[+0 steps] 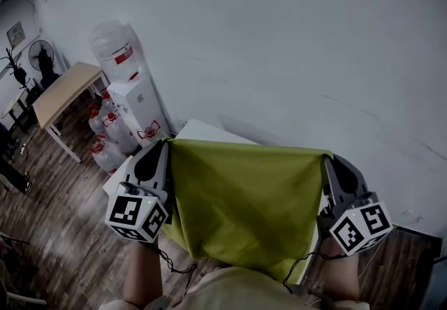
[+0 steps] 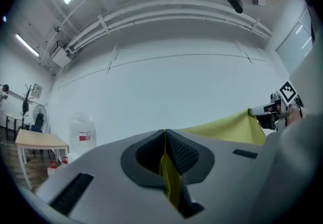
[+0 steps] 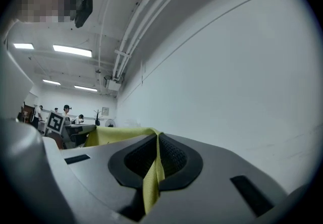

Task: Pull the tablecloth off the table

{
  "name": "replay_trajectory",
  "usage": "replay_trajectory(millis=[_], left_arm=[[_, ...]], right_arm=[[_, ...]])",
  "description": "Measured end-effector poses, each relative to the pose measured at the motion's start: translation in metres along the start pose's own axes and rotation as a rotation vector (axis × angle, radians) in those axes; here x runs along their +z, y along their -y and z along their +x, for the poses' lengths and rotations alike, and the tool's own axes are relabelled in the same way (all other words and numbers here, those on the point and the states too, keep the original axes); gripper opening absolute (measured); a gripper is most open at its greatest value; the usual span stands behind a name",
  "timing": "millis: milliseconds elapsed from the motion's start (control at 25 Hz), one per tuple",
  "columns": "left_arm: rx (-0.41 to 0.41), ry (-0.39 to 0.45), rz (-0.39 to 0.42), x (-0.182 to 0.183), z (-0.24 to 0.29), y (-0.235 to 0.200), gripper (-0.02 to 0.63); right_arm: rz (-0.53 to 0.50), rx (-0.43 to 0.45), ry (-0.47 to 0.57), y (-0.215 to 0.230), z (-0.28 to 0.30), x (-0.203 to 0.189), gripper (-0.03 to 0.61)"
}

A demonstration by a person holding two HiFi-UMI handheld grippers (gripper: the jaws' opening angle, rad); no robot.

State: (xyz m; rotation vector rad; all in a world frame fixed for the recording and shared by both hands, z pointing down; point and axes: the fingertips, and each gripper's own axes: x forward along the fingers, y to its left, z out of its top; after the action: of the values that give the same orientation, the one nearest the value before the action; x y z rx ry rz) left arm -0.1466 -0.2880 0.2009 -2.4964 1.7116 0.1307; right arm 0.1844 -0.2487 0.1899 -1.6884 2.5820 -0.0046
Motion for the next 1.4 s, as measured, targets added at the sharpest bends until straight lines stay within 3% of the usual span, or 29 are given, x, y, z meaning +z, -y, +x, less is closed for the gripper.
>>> replay_trajectory(millis=[360, 560, 1040, 1400], left_arm=[[-0.045, -0.104, -0.019, -0.058, 0.003, 0.017, 0.025], [-0.03, -0.163, -0.029, -0.092, -0.007, 0.018, 0.025], [-0.041, -0.391, -0.063, -0.185, -0.041, 0.019, 0.026], [-0.042, -0.415, -0.07, -0.196, -0.05, 0.019, 0.026]], right_arm=[[0.036, -0.06, -0.158, 0.018, -0.011, -0.079, 0.037], [0.05, -0.046, -0.223, 0.012, -0.02, -0.108, 0.037], [0.065, 0.022, -0.38, -0.007, -0.03, -0.163, 0.035], [0.039, 0.025, -0.427, -0.012, -0.033, -0.173, 0.037]])
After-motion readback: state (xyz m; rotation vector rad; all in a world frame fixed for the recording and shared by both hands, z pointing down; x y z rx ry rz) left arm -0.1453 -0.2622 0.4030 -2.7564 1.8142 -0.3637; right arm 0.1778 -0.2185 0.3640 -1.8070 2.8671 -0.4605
